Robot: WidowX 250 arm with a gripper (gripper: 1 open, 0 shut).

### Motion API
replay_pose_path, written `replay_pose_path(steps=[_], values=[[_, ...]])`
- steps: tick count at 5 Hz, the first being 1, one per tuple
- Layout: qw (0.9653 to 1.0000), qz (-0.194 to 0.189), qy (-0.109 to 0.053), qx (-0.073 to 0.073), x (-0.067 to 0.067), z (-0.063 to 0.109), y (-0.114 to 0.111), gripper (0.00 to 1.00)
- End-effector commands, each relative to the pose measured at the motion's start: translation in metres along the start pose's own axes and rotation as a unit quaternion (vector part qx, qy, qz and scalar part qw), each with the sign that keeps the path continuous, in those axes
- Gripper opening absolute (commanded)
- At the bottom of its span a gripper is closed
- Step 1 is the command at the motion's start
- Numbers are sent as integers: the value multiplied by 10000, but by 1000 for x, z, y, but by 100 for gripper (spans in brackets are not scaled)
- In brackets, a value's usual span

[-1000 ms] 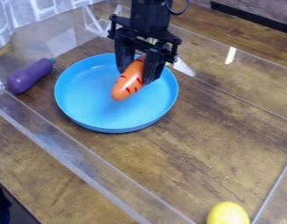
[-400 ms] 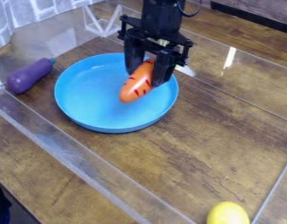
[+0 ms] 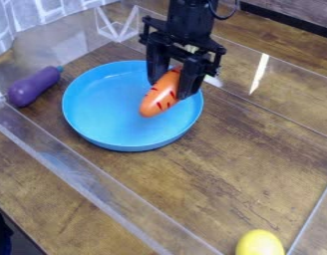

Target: Move the carrot to the right side

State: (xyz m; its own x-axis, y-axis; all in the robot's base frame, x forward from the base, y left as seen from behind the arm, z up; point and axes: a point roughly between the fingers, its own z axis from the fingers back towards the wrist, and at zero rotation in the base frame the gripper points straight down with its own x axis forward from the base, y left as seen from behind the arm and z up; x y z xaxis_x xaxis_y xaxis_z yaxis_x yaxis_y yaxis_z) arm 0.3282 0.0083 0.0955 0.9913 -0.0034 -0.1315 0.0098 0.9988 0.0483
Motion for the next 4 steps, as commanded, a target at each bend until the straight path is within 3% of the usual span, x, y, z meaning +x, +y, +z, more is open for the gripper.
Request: replay_pose_path(steps=[1,4], values=[[9982,-109,-595,51,3,39,-7,0],[9980,-254,-566,152,2,46,-16,0]])
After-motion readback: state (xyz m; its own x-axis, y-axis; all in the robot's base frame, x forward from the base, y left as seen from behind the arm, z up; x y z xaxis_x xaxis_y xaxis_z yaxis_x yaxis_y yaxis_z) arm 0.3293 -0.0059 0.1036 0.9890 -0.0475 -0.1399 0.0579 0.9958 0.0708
